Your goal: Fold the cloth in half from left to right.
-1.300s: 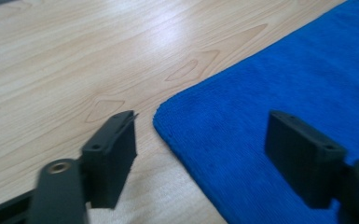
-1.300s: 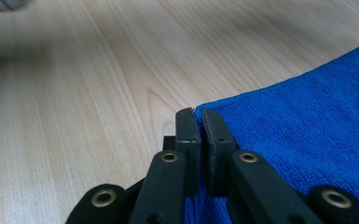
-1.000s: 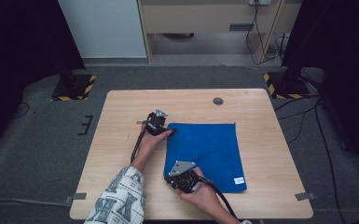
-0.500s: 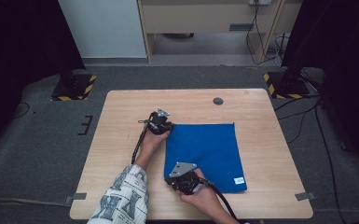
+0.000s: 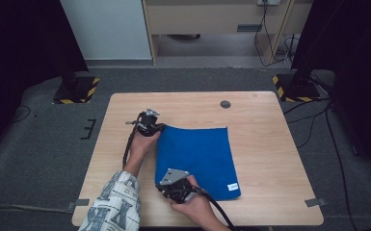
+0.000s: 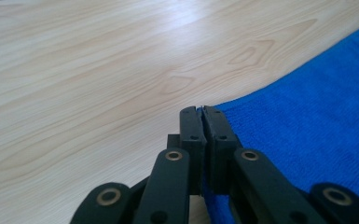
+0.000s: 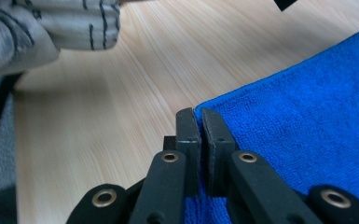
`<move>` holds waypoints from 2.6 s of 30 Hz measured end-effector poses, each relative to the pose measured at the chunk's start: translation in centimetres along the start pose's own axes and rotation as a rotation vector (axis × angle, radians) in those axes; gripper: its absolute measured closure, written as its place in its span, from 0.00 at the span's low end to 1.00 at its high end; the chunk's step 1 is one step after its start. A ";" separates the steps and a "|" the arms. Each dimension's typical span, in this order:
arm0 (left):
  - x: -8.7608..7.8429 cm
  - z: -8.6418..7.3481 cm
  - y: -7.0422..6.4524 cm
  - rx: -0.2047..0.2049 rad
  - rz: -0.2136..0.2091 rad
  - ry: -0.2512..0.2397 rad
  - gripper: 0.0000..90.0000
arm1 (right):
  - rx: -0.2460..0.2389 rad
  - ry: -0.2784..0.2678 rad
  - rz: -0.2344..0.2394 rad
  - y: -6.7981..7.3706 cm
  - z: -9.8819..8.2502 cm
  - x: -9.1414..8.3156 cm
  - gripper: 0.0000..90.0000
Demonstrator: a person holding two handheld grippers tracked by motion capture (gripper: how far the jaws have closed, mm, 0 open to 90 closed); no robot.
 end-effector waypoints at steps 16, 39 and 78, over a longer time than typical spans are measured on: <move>-0.2 2.5 -3.4 -0.067 -0.085 -0.047 0.96 | 0.059 -0.068 -0.027 -1.0 -0.8 -3.7 0.97; 7.9 7.6 -14.6 -0.019 -0.120 0.054 0.96 | 0.169 -0.012 -0.099 -5.9 -9.9 -10.8 0.95; 7.1 3.2 -7.2 0.039 -0.088 0.085 0.44 | 0.424 0.079 -0.297 -27.4 -6.0 -2.9 0.48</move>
Point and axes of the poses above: each handheld gripper's, and its own axes: x roughly forward along the jaws, z roughly out of its top, y roughly to its left, the point moved 3 cm from there along x, roughly forward along the jaws, and after that the axes turned 9 degrees about y, right-handed, at the moved point
